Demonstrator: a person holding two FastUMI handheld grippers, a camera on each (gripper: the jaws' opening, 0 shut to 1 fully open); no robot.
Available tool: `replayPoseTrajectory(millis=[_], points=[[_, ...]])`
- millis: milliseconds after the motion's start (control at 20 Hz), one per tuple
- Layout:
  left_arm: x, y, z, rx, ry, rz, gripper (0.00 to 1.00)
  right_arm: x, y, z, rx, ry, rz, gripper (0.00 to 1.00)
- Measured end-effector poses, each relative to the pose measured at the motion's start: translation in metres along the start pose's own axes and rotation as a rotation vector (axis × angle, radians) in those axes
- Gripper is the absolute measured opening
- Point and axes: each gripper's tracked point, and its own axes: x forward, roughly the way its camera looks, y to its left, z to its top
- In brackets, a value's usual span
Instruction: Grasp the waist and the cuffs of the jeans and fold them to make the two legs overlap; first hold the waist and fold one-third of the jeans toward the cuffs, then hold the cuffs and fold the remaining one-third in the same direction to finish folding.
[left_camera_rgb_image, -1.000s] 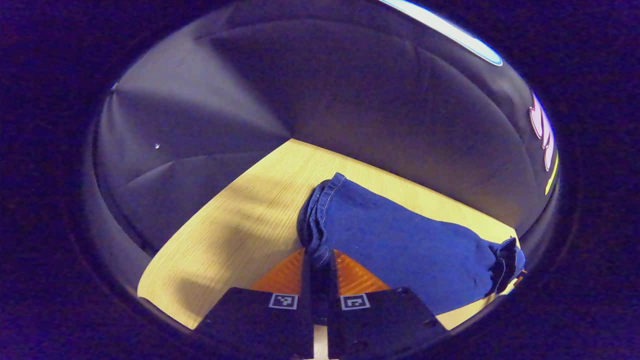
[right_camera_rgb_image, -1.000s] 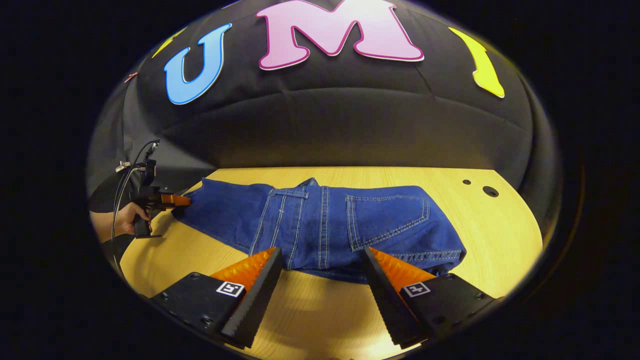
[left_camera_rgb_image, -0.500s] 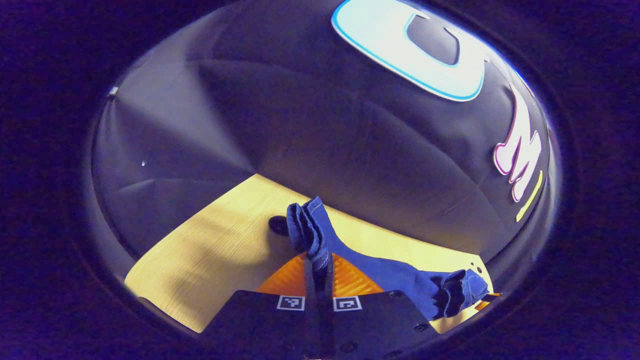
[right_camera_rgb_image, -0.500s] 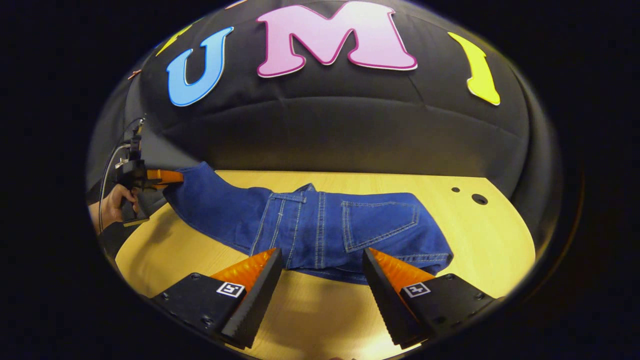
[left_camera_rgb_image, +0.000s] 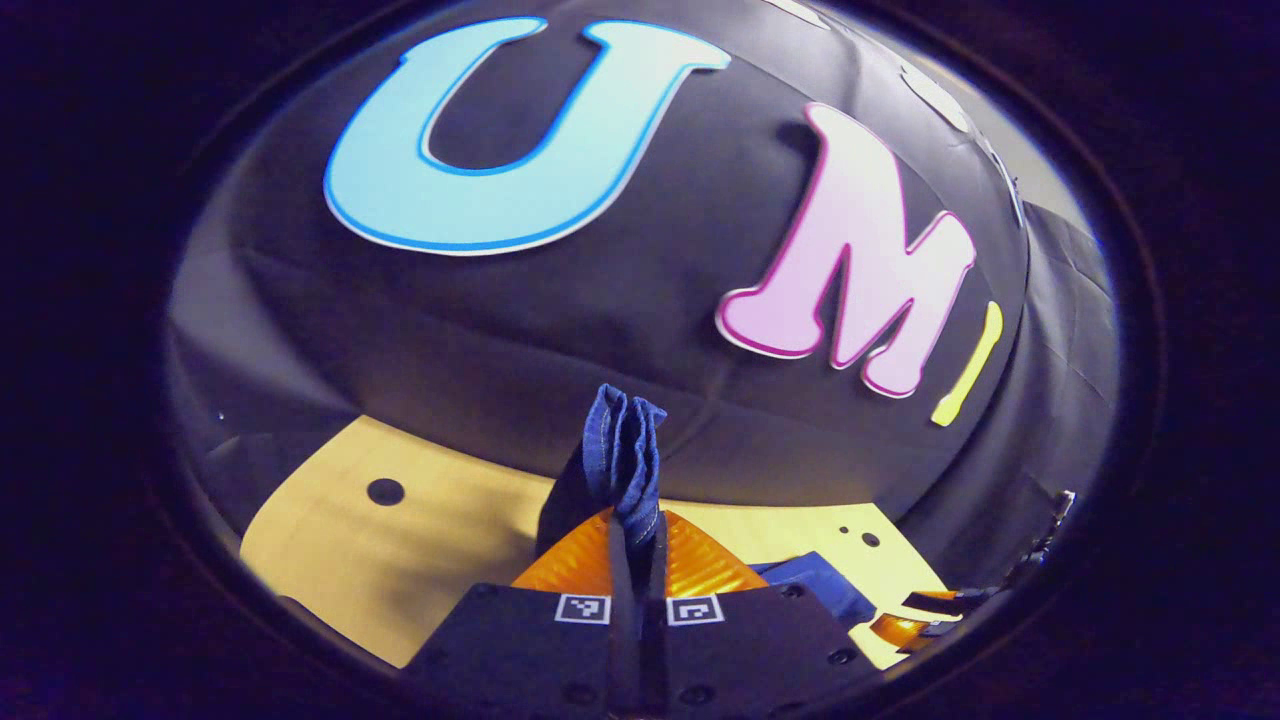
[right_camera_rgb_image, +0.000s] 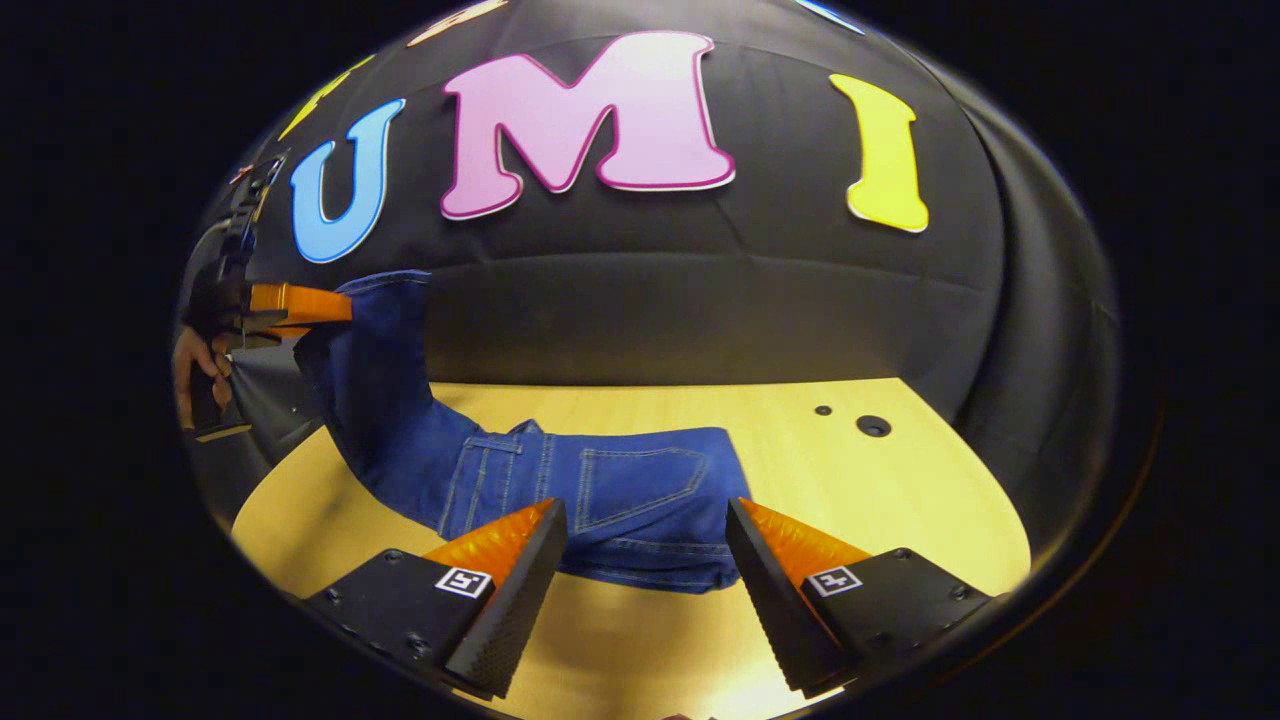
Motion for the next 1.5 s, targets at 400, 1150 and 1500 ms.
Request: replayPoseTrajectory(millis=[400, 1150, 1500], points=[[0.066, -0.213, -0.108, 0.042, 0.174, -0.204, 0.06, -0.057, -0.101, 0.021, -0.008, -0.032, -0.12, 0.98], [-0.048, -0.183, -0.022, 0.25, -0.1, -0.081, 0.97, -0.191, -0.098, 0.079, 0.017, -0.123, -0.149, 0.97], [-0.231, -0.132, 0.011, 0.22, -0.204, 0.027, 0.96, -0.269, -0.019, 0.129, 0.025, -0.266, -0.12, 0.97]])
